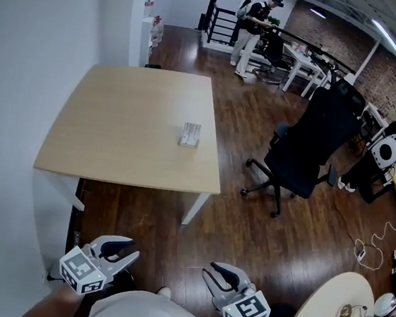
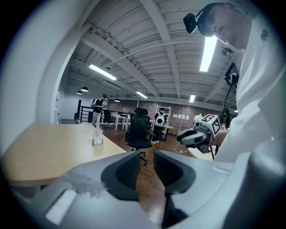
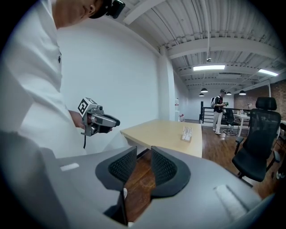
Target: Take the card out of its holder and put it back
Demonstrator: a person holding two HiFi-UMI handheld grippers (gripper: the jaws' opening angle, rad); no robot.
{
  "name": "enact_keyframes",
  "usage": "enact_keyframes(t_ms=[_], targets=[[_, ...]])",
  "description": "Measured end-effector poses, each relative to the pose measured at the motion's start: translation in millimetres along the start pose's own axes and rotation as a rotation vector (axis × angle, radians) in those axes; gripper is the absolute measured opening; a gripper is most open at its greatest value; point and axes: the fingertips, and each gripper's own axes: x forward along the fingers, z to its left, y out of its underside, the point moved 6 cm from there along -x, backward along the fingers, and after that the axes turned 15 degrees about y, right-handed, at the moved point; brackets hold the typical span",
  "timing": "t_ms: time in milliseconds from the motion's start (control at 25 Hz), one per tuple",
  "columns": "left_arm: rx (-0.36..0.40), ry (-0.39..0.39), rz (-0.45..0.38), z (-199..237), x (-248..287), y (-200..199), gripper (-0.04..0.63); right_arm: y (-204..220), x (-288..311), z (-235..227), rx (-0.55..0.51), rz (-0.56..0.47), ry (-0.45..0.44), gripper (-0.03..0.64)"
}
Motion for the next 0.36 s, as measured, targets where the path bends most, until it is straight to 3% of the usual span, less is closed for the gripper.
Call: enact_keyframes(t_ms=[360], targets=[[0.010,-0.011,-0.011,-6.7,-6.4,3.6,0.100,4.9,-6.5,10.0,-0.014,0.011,-0.007,0.103]])
